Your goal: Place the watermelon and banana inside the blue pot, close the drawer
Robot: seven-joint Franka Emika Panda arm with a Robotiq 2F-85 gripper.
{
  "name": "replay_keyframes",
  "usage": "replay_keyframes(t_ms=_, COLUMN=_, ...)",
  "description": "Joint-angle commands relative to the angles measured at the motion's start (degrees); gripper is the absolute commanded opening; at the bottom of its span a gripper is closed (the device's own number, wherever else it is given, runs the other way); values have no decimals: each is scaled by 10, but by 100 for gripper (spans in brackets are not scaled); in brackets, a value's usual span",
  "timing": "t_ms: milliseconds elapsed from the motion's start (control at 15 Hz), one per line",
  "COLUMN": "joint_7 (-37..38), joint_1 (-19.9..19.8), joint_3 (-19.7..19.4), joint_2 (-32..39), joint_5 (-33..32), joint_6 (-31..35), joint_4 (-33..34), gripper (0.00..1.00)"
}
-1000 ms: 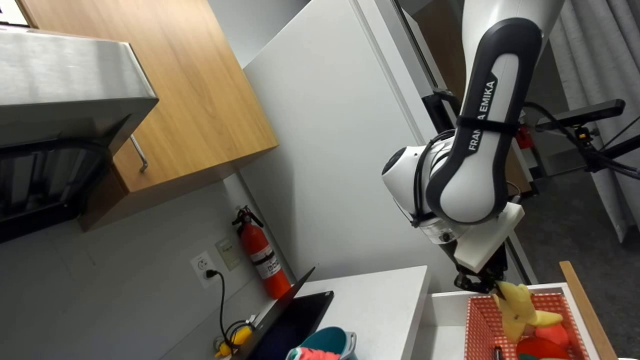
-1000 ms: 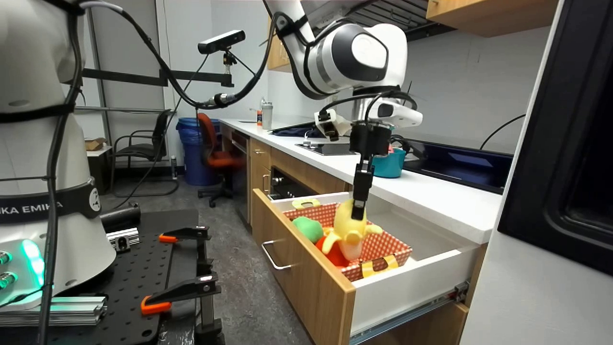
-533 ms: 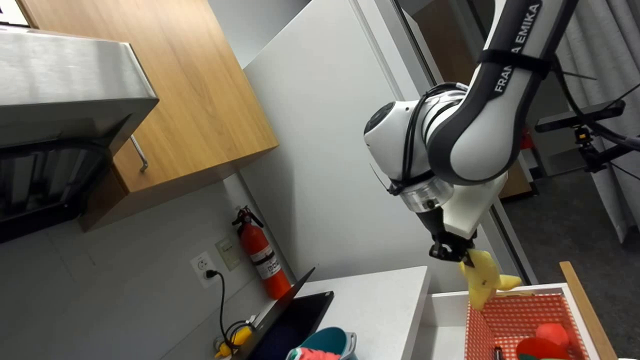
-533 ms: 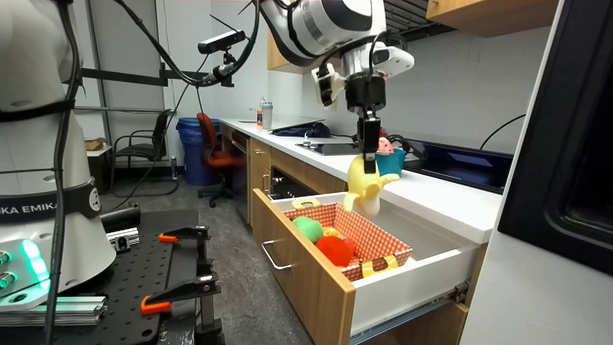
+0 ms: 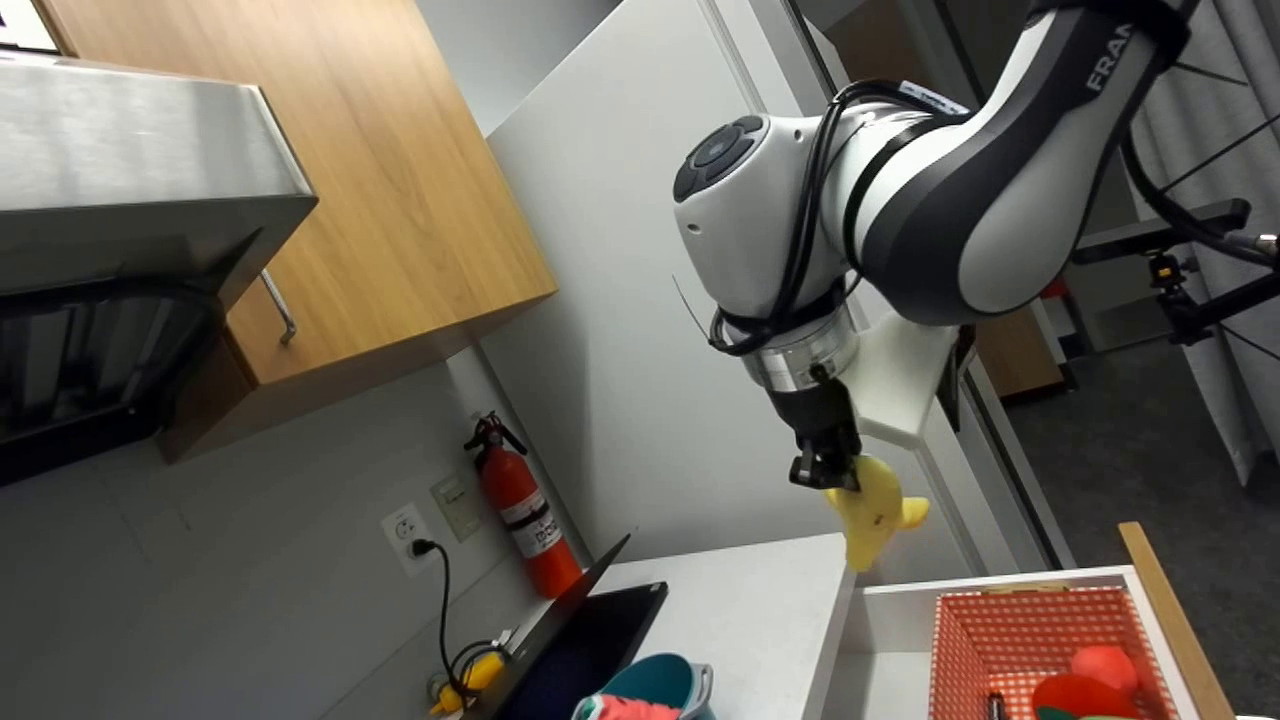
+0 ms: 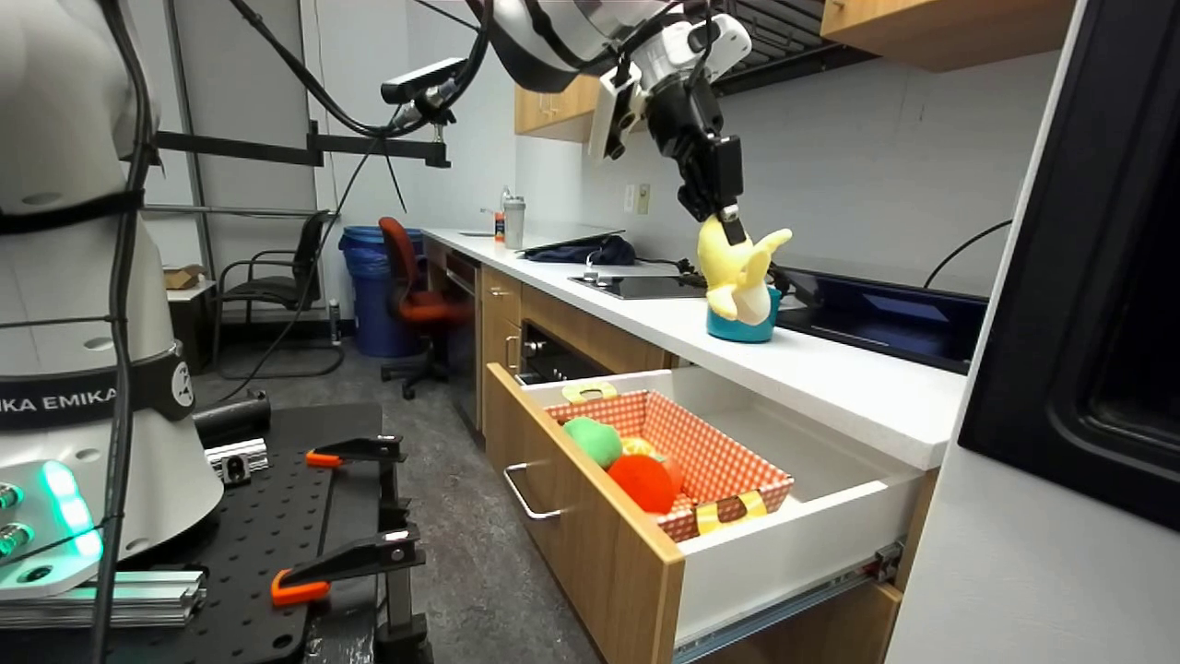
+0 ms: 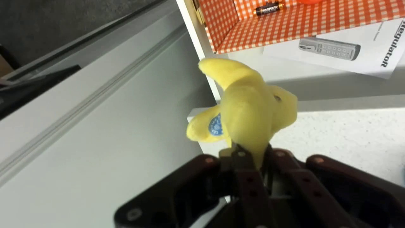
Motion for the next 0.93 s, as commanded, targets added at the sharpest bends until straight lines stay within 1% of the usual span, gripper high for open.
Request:
replay_keyframes(t_ms=0, joint_7=36, joint_1=7, joint_3=24, joint_2=1, joint_5=-75, joint_6=13, joint_4=23, gripper=2)
replay_keyframes(t_ms=267, joint_7=73, joint_1=16, joint_3=47, joint_2=13, joint_5=-164, joint_6=29, joint_4=52, gripper=2)
replay_keyframes(t_ms=400, joint_7=91, joint_1=22, joint_3=52, joint_2=23, joint_5=-196, joint_6=39, joint_4=67, gripper=2)
replay_keyframes(t_ms=600, joint_7=114, joint_1=26, joint_3=55, joint_2=41, joint_5=-232, joint_6=63, joint_4=87, gripper=2)
replay_keyframes(t_ms=867, joint_7=126, joint_1=31, joint_3=52, joint_2=73, joint_5=-254, joint_6=88, joint_4=117, gripper=2)
